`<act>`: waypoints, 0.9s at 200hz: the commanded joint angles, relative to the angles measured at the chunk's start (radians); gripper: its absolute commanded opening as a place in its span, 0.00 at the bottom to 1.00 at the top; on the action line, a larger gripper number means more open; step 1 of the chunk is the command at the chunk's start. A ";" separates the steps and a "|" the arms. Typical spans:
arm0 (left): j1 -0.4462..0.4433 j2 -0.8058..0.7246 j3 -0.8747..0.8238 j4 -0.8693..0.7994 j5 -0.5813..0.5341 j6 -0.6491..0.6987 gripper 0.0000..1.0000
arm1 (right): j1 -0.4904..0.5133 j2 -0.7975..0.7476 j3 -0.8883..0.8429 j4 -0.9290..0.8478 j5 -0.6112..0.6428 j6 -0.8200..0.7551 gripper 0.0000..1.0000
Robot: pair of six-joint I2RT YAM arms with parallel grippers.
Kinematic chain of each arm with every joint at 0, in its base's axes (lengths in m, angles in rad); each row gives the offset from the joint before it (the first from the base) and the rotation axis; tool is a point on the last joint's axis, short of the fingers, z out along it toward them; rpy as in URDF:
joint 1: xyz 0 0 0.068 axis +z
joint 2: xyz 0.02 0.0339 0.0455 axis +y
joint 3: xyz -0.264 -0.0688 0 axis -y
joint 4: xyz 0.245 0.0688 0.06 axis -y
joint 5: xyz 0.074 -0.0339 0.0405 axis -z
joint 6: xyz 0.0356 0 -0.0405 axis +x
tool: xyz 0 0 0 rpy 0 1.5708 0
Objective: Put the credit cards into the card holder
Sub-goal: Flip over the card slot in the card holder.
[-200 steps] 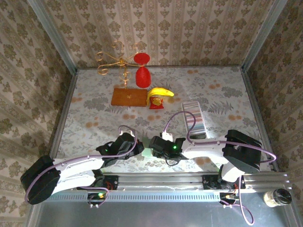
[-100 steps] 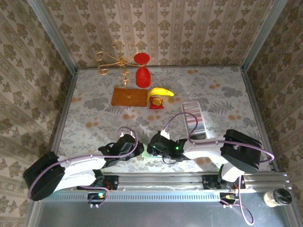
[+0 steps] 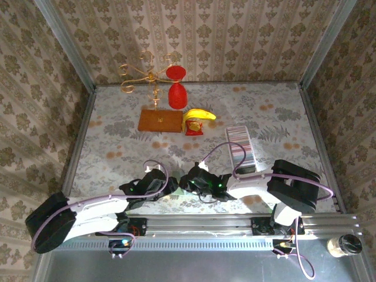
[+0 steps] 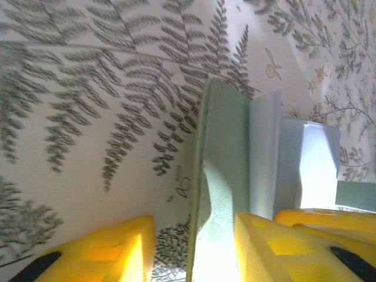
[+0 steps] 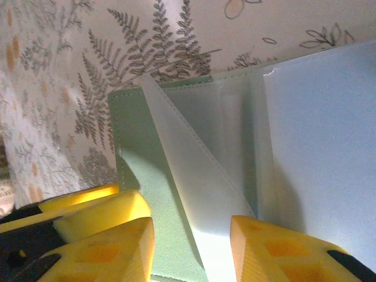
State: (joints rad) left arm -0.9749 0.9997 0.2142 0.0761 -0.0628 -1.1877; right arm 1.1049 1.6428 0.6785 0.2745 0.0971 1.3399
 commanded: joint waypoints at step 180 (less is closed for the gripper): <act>0.045 -0.195 0.000 -0.263 -0.129 0.033 0.23 | -0.002 0.054 0.050 0.167 -0.079 -0.022 0.36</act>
State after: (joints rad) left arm -0.9352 0.7776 0.2100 -0.2123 -0.2188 -1.1740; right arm 1.1038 1.6829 0.7006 0.3996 0.0338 1.3350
